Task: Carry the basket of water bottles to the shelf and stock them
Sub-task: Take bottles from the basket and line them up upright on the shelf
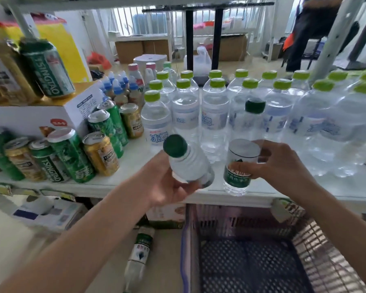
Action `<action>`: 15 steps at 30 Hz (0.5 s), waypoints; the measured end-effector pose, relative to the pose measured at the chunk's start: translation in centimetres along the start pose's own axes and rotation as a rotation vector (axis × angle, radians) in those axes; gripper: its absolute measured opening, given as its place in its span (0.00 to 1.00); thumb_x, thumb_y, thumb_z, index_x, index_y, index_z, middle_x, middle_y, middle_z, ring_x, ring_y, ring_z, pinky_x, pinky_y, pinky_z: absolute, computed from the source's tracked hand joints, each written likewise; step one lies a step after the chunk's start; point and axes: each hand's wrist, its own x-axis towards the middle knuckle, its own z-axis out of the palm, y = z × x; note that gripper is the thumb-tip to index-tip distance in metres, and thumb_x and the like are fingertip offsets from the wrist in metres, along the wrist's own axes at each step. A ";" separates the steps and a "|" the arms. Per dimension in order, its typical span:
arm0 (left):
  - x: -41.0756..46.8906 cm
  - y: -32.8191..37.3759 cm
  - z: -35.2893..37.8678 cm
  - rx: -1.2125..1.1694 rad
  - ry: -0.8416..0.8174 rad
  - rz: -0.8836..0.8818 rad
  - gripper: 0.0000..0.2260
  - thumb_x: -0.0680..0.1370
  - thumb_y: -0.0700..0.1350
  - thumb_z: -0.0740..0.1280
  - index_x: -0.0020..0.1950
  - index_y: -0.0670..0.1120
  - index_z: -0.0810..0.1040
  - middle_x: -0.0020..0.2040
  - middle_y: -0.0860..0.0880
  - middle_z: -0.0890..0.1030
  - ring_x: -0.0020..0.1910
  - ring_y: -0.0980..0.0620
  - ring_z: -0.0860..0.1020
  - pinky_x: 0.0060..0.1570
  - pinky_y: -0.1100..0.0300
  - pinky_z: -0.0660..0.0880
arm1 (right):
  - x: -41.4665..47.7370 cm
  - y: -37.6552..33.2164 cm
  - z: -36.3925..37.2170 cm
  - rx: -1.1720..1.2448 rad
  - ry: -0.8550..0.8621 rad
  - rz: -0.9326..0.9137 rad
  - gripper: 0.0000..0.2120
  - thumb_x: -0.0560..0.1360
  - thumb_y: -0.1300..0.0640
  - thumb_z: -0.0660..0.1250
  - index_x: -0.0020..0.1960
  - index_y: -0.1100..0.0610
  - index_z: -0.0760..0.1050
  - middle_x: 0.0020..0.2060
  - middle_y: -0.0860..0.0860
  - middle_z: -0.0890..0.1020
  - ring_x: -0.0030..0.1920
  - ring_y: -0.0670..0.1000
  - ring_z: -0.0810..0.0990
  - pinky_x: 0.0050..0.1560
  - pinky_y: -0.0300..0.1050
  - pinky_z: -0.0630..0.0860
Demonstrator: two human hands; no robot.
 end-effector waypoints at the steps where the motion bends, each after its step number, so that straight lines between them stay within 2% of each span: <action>1: 0.2 0.6 0.3 -0.020 -0.004 -0.011 0.14 0.79 0.52 0.68 0.59 0.44 0.80 0.54 0.39 0.81 0.33 0.46 0.82 0.38 0.61 0.78 | 0.3 0.2 0.1 0.012 0.007 0.004 0.30 0.59 0.41 0.82 0.58 0.47 0.82 0.48 0.41 0.87 0.51 0.41 0.84 0.55 0.50 0.82; 3: 1.3 1.7 0.6 -0.055 0.025 0.005 0.16 0.78 0.51 0.69 0.62 0.45 0.81 0.53 0.38 0.81 0.33 0.46 0.80 0.35 0.64 0.78 | 0.9 0.4 0.6 0.016 0.013 -0.002 0.30 0.58 0.40 0.82 0.58 0.46 0.82 0.49 0.41 0.86 0.52 0.41 0.84 0.56 0.49 0.82; 6: 2.6 2.4 1.2 -0.073 0.094 -0.004 0.19 0.81 0.52 0.64 0.68 0.44 0.77 0.52 0.35 0.79 0.28 0.47 0.78 0.26 0.63 0.78 | 1.5 0.3 1.6 0.057 0.004 -0.011 0.32 0.56 0.37 0.81 0.58 0.45 0.81 0.50 0.41 0.86 0.53 0.41 0.84 0.55 0.52 0.82; 8: 2.8 2.7 1.7 -0.077 0.137 0.031 0.16 0.83 0.49 0.59 0.66 0.42 0.74 0.48 0.35 0.80 0.26 0.48 0.76 0.23 0.61 0.79 | 1.9 0.2 2.2 0.063 -0.008 -0.025 0.31 0.58 0.37 0.81 0.59 0.43 0.80 0.51 0.40 0.86 0.54 0.40 0.83 0.57 0.52 0.81; 11: 3.1 2.8 2.5 -0.068 0.208 0.061 0.11 0.82 0.40 0.53 0.58 0.40 0.72 0.44 0.34 0.80 0.29 0.48 0.76 0.24 0.55 0.82 | 2.2 0.3 2.8 0.074 -0.034 -0.041 0.29 0.61 0.37 0.80 0.60 0.41 0.78 0.53 0.39 0.85 0.56 0.39 0.81 0.60 0.51 0.80; 13: 3.3 2.1 2.6 0.013 0.220 0.096 0.15 0.77 0.31 0.52 0.56 0.37 0.75 0.39 0.37 0.81 0.25 0.49 0.77 0.26 0.54 0.83 | 2.1 0.6 2.9 0.078 -0.032 -0.043 0.30 0.62 0.37 0.80 0.62 0.40 0.77 0.53 0.38 0.85 0.57 0.38 0.81 0.59 0.47 0.79; 15: 3.4 1.0 2.8 0.163 0.206 0.146 0.18 0.74 0.28 0.53 0.56 0.37 0.78 0.36 0.43 0.80 0.25 0.52 0.75 0.30 0.55 0.83 | 1.9 0.8 3.1 0.061 -0.016 -0.048 0.30 0.63 0.37 0.79 0.62 0.40 0.76 0.53 0.39 0.85 0.58 0.37 0.80 0.54 0.37 0.75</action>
